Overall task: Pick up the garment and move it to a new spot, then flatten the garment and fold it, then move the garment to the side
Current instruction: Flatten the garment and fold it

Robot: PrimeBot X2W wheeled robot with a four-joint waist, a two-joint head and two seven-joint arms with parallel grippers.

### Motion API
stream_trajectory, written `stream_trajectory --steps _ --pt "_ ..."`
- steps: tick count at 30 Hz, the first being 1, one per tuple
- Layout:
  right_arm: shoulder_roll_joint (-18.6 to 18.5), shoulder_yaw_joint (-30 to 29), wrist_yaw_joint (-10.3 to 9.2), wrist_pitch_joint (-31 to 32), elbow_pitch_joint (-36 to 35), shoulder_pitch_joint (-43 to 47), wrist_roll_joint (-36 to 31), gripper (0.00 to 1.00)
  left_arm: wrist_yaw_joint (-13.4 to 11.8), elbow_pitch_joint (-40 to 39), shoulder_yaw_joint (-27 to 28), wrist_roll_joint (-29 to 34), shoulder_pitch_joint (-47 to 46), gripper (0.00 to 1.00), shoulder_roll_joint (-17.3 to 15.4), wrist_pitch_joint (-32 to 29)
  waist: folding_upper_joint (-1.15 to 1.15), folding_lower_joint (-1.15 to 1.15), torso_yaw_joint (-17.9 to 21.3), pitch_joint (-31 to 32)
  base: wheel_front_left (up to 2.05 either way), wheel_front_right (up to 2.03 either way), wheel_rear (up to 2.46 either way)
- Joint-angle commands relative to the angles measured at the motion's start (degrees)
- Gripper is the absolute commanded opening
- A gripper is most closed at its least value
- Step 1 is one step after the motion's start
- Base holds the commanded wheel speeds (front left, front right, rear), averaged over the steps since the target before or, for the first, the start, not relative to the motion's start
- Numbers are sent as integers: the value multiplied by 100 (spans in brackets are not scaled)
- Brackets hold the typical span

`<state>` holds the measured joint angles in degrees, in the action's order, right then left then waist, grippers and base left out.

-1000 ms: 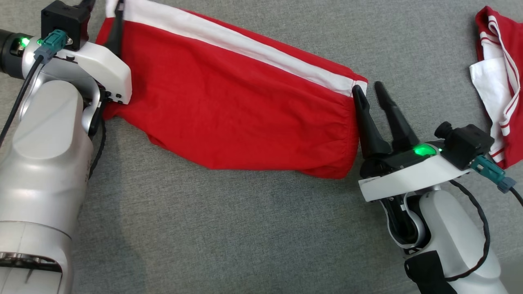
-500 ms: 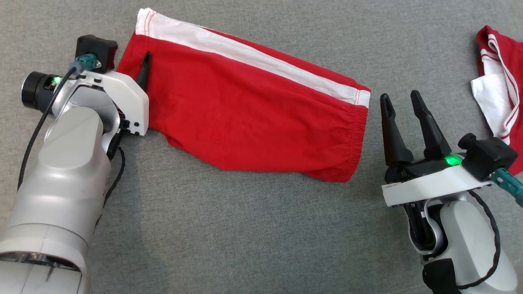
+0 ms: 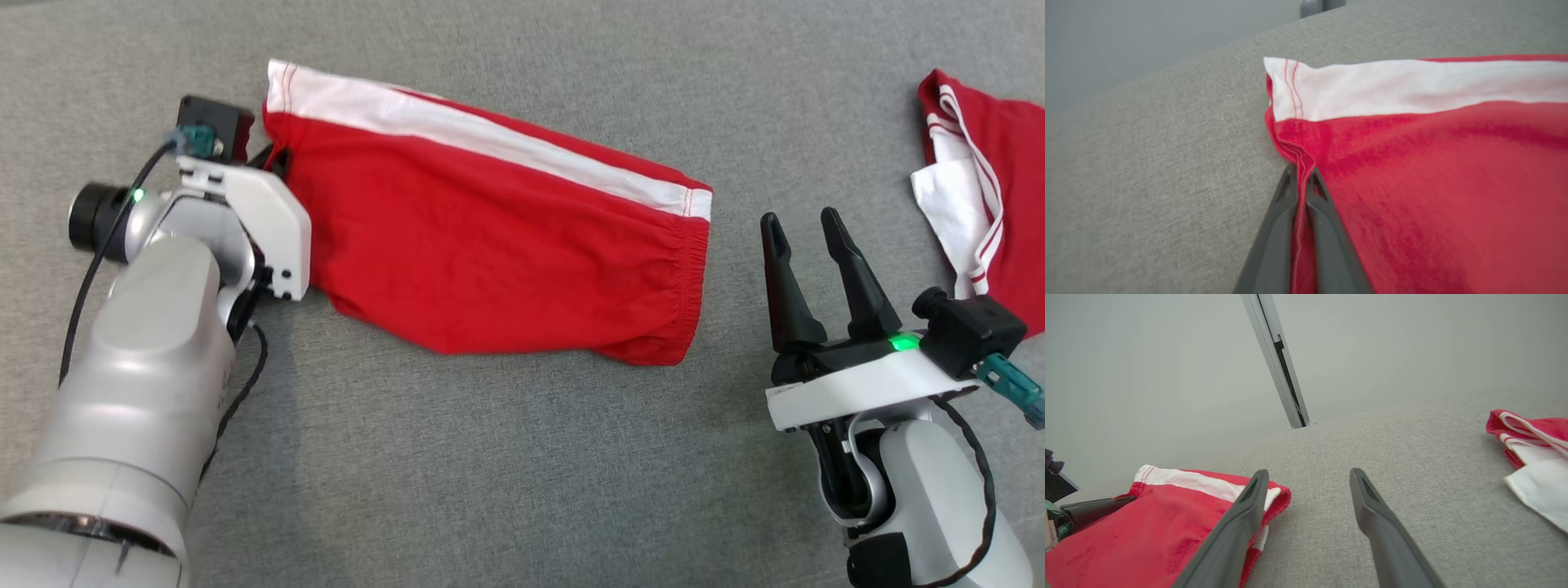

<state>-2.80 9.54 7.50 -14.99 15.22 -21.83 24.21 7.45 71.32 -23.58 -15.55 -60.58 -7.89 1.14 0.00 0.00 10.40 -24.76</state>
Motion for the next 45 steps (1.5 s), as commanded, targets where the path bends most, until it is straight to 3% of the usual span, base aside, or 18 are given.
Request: stream_trajectory --steps 1,12,20,21,22,23,27,30,33,42,45 --pt "-29 -46 -2 -23 -25 45 -45 100 2 96 -14 -60 228 0 -68 40 0 0 -48 132 0 0 0" --pt "-33 -319 -2 -23 268 504 -415 100 3 162 244 -651 1270 0 16 689 0 0 -394 1025 0 0 0" --pt "-31 -326 -2 -23 376 716 -571 100 -78 176 329 -837 1960 0 118 1144 0 0 -601 1296 0 0 0" --pt "-32 -327 -2 -23 386 728 -581 100 -96 141 328 -839 2014 31 127 1216 0 0 -624 1307 0 0 0" --pt "-32 -316 -2 -23 407 732 -591 100 -150 104 324 -822 2053 93 116 1272 0 0 -649 1312 0 0 0" --pt "-29 -299 -2 -23 427 734 -615 100 -198 33 332 -813 2088 100 110 1325 0 0 -681 1317 0 0 0" --pt "-30 -219 -2 -23 519 750 -609 100 -391 -207 359 -775 2254 100 135 1402 0 0 -786 1331 0 0 0" --pt "-32 -145 -2 -23 647 762 -538 100 -631 -935 459 -641 2514 100 71 1408 0 0 -918 1340 0 0 0" --pt "-32 -95 -2 -23 848 744 -426 100 -707 -1638 578 -514 2965 100 71 1404 0 0 -1051 1349 0 0 0" --pt "-34 -76 -2 -23 1696 410 -516 100 -677 -2605 829 -176 3621 100 256 1406 0 0 -1490 1259 0 0 0" --pt "-32 -151 -2 -23 1786 285 -209 100 -656 -2712 910 -71 3648 100 271 1407 0 0 -1595 1214 0 0 0"
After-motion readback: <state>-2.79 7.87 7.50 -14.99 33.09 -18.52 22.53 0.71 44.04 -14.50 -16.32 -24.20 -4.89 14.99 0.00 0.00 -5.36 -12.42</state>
